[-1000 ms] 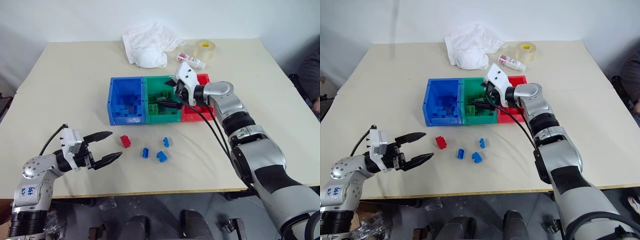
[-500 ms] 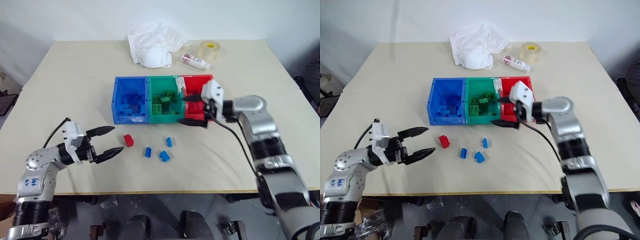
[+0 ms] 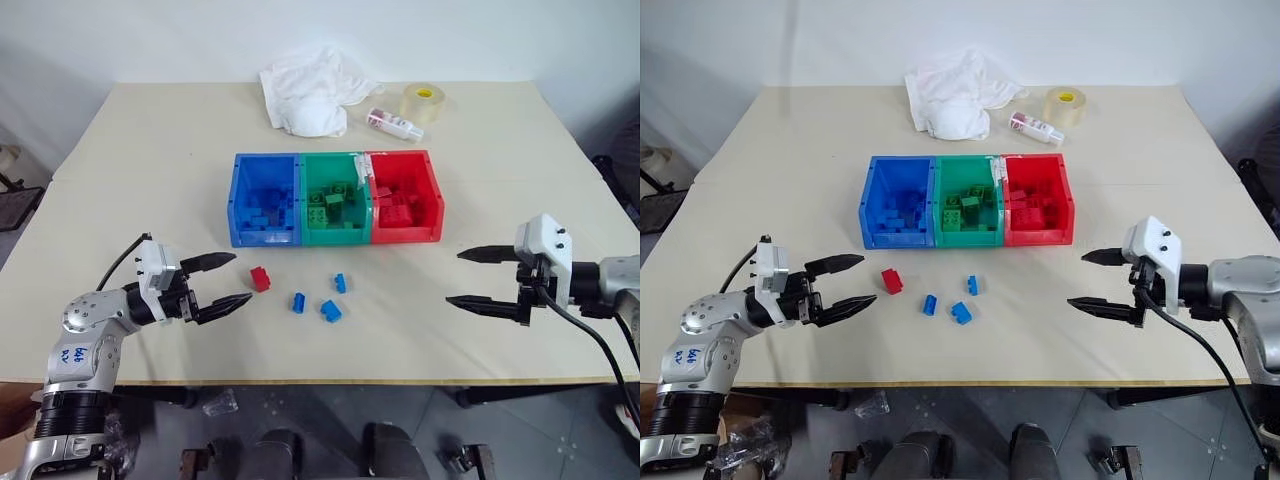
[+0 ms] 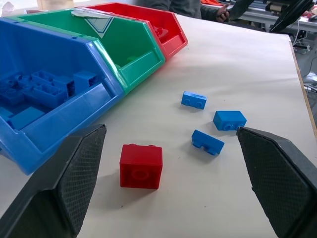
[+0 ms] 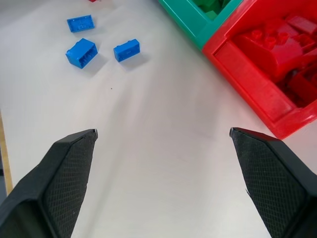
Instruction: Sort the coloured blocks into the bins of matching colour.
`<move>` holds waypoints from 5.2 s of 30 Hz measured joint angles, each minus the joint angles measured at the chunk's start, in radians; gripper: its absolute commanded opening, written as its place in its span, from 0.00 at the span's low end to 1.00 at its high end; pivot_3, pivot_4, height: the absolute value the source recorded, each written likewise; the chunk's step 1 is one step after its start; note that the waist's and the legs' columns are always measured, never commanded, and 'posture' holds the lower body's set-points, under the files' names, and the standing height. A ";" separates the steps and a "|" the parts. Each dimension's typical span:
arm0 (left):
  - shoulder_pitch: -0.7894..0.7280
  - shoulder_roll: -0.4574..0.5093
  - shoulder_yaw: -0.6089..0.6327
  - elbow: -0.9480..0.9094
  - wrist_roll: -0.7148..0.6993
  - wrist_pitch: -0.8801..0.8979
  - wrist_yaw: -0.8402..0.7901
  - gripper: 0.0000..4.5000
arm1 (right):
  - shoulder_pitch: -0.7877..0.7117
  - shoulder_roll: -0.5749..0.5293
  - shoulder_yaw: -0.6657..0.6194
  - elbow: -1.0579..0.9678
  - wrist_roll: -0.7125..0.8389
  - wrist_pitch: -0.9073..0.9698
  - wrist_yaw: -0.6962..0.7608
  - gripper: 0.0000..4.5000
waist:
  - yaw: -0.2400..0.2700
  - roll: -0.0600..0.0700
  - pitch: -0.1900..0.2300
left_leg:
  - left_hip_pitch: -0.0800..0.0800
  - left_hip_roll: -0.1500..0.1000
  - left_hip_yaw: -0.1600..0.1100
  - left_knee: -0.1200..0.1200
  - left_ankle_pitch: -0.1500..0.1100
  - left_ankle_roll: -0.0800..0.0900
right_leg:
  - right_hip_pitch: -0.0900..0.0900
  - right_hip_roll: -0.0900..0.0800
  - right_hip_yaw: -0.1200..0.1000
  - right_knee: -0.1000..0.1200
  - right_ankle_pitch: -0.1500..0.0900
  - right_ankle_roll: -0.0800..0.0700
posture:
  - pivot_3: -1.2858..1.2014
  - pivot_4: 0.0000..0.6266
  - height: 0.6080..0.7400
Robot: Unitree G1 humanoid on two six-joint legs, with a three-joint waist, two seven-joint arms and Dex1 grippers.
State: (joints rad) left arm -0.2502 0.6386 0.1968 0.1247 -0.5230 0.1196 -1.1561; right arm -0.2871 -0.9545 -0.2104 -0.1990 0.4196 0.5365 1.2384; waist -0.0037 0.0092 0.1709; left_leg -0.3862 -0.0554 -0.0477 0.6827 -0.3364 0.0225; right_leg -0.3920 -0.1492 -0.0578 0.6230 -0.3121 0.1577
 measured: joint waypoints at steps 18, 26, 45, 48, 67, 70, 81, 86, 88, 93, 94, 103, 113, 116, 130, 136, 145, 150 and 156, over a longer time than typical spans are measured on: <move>0.079 -0.004 0.021 -0.051 -0.001 -0.011 0.010 1.00 | -0.344 0.336 0.492 0.213 -0.162 -0.083 -0.055 1.00 | 0.000 -0.001 0.000 | -0.001 -0.001 -0.003 0.000 0.000 0.000 | -0.001 0.000 0.000 0.000 0.000 0.000 | 0.52 0.24 1.00; 0.151 0.001 0.060 -0.124 -0.004 -0.007 0.035 1.00 | -0.469 0.469 0.559 0.484 -0.243 -0.216 -0.021 1.00 | -0.010 -0.001 0.000 | -0.001 -0.001 -0.004 0.000 0.000 0.000 | -0.001 0.000 -0.002 0.002 0.000 0.000 | 0.52 0.24 1.00; 0.215 0.000 0.077 -0.194 -0.020 0.009 0.086 1.00 | -0.544 0.538 0.549 0.752 -0.301 -0.387 0.037 0.32 | -0.028 0.000 0.000 | 0.000 -0.001 -0.005 -0.001 0.000 0.000 | -0.001 0.000 -0.003 0.002 0.000 0.000 | 0.52 0.24 1.00; 0.208 0.000 0.077 -0.192 -0.020 0.009 0.085 1.00 | -0.544 0.538 0.548 0.748 -0.301 -0.384 0.037 0.32 | -0.028 0.000 0.000 | 0.000 -0.001 -0.005 -0.001 0.000 0.000 | -0.001 0.000 -0.003 0.002 0.000 0.000 | 0.52 0.24 1.00; 0.099 0.033 0.074 -0.072 -0.014 -0.020 0.017 1.00 | -0.942 0.789 0.441 0.947 -0.302 -0.434 -0.174 0.32 | -0.053 0.000 0.000 | -0.001 -0.002 -0.008 -0.003 0.000 -0.001 | -0.002 0.000 -0.004 0.005 0.000 -0.001 | 0.52 0.24 1.00; 0.098 0.033 0.068 -0.072 -0.012 -0.025 0.016 1.00 | -1.030 0.865 0.428 1.155 -0.341 -0.514 -0.292 0.53 | -0.062 0.000 0.000 | 0.000 -0.002 -0.009 -0.004 0.000 -0.002 | -0.003 0.000 -0.005 0.005 0.000 -0.001 | 0.52 0.24 1.00; 0.105 0.031 0.059 -0.089 -0.011 -0.032 0.020 1.00 | -1.082 0.932 0.366 1.344 -0.373 -0.652 -0.323 0.99 | -0.086 0.000 0.001 | 0.000 -0.002 -0.013 -0.006 0.000 -0.002 | -0.003 0.001 -0.005 0.007 0.000 -0.001 | 0.52 0.24 1.00; 0.104 0.031 0.058 -0.105 -0.011 -0.031 0.018 1.00 | -0.999 0.856 0.360 1.178 -0.347 -0.643 -0.130 0.99 | -0.080 0.000 0.001 | -0.001 -0.003 -0.015 -0.005 0.000 -0.002 | -0.001 0.001 -0.005 0.006 0.000 -0.001 | 0.52 0.24 1.00; 0.103 0.032 0.057 -0.105 -0.011 -0.030 0.014 1.00 | -0.897 0.796 0.365 1.017 -0.313 -0.592 -0.030 0.99 | -0.074 0.000 0.001 | -0.001 -0.004 -0.018 -0.004 0.000 -0.002 | 0.000 0.001 -0.004 0.006 0.000 -0.001 | 0.52 0.24 1.00; 0.098 0.033 0.055 -0.070 -0.010 -0.031 -0.002 1.00 | -0.572 0.527 0.385 0.552 -0.226 -0.334 0.142 0.99 | -0.045 0.000 0.001 | -0.003 -0.005 -0.019 -0.001 0.000 -0.002 | 0.000 0.000 -0.004 0.005 0.000 -0.001 | 0.52 0.24 1.00; 0.098 0.033 0.054 -0.065 -0.009 -0.030 -0.004 1.00 | -0.536 0.487 0.383 0.490 -0.213 -0.291 0.149 0.99 | -0.042 0.000 0.001 | -0.003 -0.005 -0.018 -0.001 0.000 -0.002 | 0.000 0.000 -0.004 0.005 0.000 -0.001 | 0.52 0.24 1.00; 0.080 0.034 0.037 0.013 -0.008 -0.040 -0.063 1.00 | -0.160 0.107 0.239 0.096 -0.114 -0.033 0.147 0.99 | -0.018 0.000 0.001 | -0.003 -0.003 -0.012 0.000 0.000 -0.002 | 0.000 0.000 -0.002 0.002 0.000 -0.001 | 0.52 0.24 1.00; 0.035 0.034 0.038 0.056 -0.008 -0.079 -0.105 1.00 | -0.184 0.123 0.257 0.039 -0.080 0.029 0.057 0.99 | -0.021 0.000 0.001 | -0.002 -0.002 -0.010 0.000 0.000 -0.002 | 0.000 0.000 -0.002 0.002 0.000 -0.001 | 0.52 0.24 1.00; 0.036 0.034 0.039 0.068 -0.008 -0.082 -0.107 1.00 | -0.229 0.227 0.337 0.044 -0.090 0.037 -0.003 0.99 | -0.023 0.000 0.001 | -0.002 -0.002 -0.010 0.000 0.000 -0.002 | -0.001 0.000 -0.002 0.003 0.000 -0.001 | 0.52 0.24 1.00; 0.137 0.013 0.064 -0.045 -0.011 -0.085 -0.044 1.00 | -0.325 0.462 0.558 0.277 -0.243 -0.083 -0.124 0.63 | -0.024 0.000 0.001 | -0.002 -0.003 -0.012 0.000 0.000 -0.002 | -0.001 0.000 -0.003 0.003 0.000 -0.001 | 0.52 0.24 1.00; 0.143 0.013 0.066 -0.059 -0.011 -0.083 -0.034 1.00 | -0.325 0.462 0.555 0.271 -0.241 -0.081 -0.129 0.17 | -0.024 0.000 0.001 | -0.002 -0.003 -0.012 0.000 0.000 -0.002 | -0.001 0.000 -0.003 0.003 0.000 -0.001 | 0.52 0.24 1.00; 0.106 0.000 0.056 -0.065 -0.011 -0.076 -0.028 1.00 | -0.520 0.610 0.441 0.335 -0.174 -0.073 -0.204 0.11 | -0.031 0.000 0.001 | -0.001 -0.002 -0.012 -0.001 0.001 -0.003 | -0.001 0.001 -0.003 0.004 -0.001 -0.001 | 0.52 0.24 1.00; 0.079 -0.002 0.050 -0.029 -0.010 -0.076 -0.031 1.00 | -0.715 0.757 0.438 0.650 -0.219 -0.209 -0.278 0.11 | -0.044 0.000 0.001 | -0.001 -0.003 -0.012 -0.002 0.001 -0.003 | -0.001 0.001 -0.004 0.005 -0.001 -0.002 | 0.52 0.24 1.00; 0.064 -0.004 0.040 -0.031 -0.009 -0.077 -0.031 1.00 | -1.000 0.911 0.358 1.152 -0.265 -0.467 -0.431 0.31 | -0.065 0.000 0.001 | -0.001 -0.003 -0.016 -0.004 0.001 -0.003 | -0.001 0.001 -0.005 0.007 -0.001 -0.002 | 0.52 0.24 1.00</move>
State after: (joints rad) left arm -0.1859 0.6346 0.2367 0.0941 -0.5321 0.0428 -1.1868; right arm -1.2875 -0.0436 0.1475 0.9528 0.1549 0.0695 0.8072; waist -0.0689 0.0092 0.1715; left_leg -0.3867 -0.0584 -0.0639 0.6783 -0.3358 0.0197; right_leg -0.3935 -0.1482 -0.0631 0.6299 -0.3126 0.1562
